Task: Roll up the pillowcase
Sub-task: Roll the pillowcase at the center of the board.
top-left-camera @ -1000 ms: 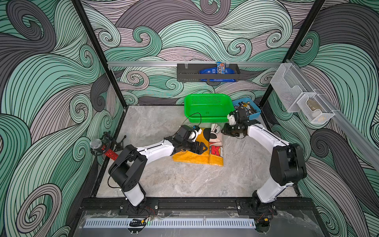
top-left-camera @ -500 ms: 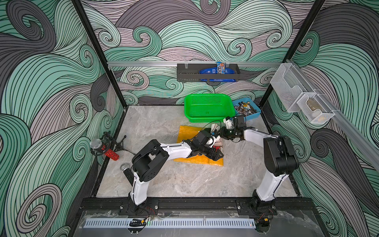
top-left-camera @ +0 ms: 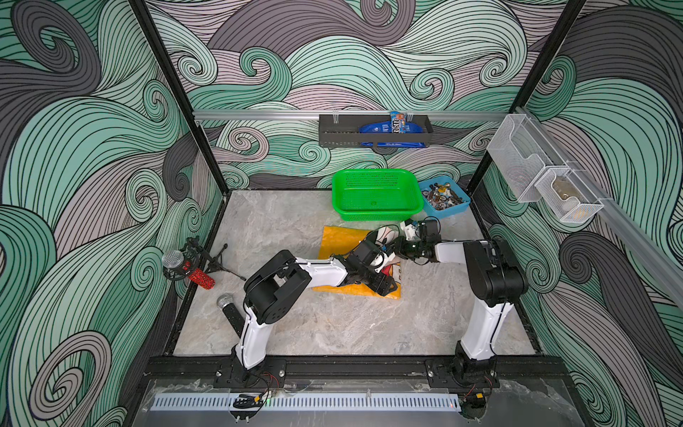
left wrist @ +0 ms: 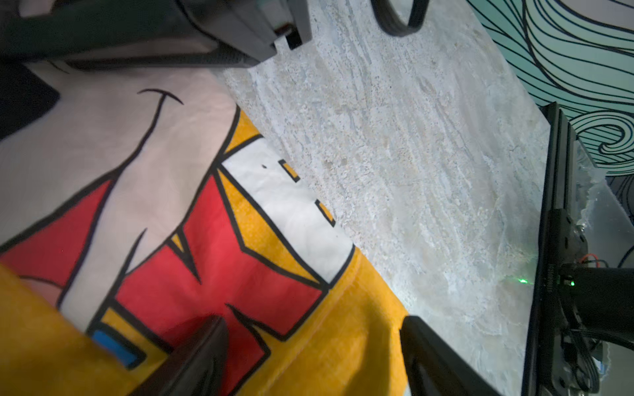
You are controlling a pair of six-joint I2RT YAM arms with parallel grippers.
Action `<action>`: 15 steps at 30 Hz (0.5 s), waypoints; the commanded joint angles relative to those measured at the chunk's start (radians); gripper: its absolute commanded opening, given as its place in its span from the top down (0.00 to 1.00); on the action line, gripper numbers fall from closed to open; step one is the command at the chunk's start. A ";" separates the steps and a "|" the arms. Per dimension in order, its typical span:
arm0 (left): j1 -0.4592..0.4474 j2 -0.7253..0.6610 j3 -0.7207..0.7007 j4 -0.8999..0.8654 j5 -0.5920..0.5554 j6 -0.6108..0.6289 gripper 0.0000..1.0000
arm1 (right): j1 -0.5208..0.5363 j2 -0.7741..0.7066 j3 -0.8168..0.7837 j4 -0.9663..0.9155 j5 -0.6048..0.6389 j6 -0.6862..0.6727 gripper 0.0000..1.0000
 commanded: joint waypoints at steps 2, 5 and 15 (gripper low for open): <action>-0.003 0.011 -0.054 -0.057 0.008 -0.016 0.18 | -0.001 -0.025 0.000 0.033 -0.027 0.019 0.72; -0.003 -0.003 -0.054 -0.061 0.009 -0.017 0.18 | 0.001 -0.047 0.025 0.050 -0.050 0.051 0.72; -0.003 -0.040 -0.044 -0.089 0.018 -0.009 0.18 | 0.039 0.043 0.028 0.272 -0.105 0.205 0.73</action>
